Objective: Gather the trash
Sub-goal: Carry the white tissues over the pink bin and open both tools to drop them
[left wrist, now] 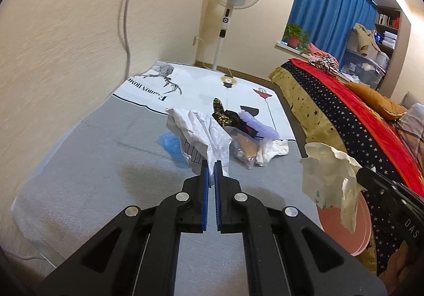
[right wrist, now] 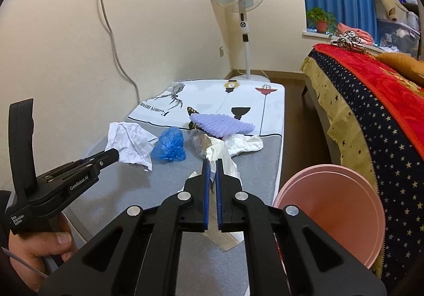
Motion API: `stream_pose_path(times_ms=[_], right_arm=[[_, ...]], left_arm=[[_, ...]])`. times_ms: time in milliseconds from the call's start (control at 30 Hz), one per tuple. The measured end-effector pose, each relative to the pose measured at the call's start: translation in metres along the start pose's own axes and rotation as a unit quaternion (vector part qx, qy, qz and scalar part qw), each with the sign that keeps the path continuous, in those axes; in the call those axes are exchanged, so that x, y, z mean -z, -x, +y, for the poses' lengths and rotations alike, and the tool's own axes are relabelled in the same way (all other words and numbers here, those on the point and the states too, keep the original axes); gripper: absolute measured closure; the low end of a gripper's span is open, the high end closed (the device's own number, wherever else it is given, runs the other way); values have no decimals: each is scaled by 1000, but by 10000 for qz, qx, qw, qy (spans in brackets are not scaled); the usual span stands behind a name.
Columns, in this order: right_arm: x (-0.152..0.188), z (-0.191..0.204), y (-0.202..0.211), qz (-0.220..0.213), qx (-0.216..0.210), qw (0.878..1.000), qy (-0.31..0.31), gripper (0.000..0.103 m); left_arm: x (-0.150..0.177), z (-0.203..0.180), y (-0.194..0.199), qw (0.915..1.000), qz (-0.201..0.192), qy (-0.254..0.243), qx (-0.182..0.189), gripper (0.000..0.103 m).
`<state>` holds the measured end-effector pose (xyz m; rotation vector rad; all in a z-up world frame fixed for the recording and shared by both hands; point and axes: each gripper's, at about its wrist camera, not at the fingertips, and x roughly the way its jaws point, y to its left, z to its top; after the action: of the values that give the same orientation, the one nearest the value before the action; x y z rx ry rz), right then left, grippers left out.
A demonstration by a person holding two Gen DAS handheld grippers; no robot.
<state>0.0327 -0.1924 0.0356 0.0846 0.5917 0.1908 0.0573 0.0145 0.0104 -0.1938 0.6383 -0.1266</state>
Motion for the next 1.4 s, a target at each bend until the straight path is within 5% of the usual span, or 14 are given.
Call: stream_pose_path(times_ms=[1400], right_arm=[[-9, -78, 45, -640, 1324, 9876, -546, 99]], left_arm=[[17, -107, -23, 9887, 8, -933, 1177, 99]])
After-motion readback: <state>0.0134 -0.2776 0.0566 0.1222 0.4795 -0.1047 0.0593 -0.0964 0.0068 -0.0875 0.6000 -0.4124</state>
